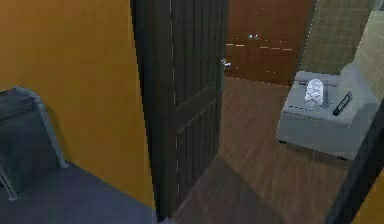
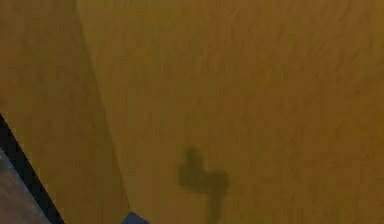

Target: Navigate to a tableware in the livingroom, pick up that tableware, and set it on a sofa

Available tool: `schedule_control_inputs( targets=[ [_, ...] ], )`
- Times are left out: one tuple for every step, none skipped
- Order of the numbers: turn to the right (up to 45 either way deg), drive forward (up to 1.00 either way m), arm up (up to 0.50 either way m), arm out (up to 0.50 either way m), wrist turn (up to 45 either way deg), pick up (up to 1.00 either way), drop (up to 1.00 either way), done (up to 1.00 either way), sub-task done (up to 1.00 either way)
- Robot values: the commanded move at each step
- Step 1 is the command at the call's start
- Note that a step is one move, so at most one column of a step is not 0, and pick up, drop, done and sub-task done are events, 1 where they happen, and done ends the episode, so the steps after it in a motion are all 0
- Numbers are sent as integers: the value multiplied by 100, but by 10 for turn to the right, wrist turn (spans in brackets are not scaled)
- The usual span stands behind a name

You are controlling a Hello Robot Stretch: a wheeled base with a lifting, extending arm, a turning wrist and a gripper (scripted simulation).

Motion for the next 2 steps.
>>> schedule_control_inputs(
  targets=[
    [180,0,0,0,0,0,0,0,0],
    [0,100,0,0,0,0,0,0,0]
  ],
)
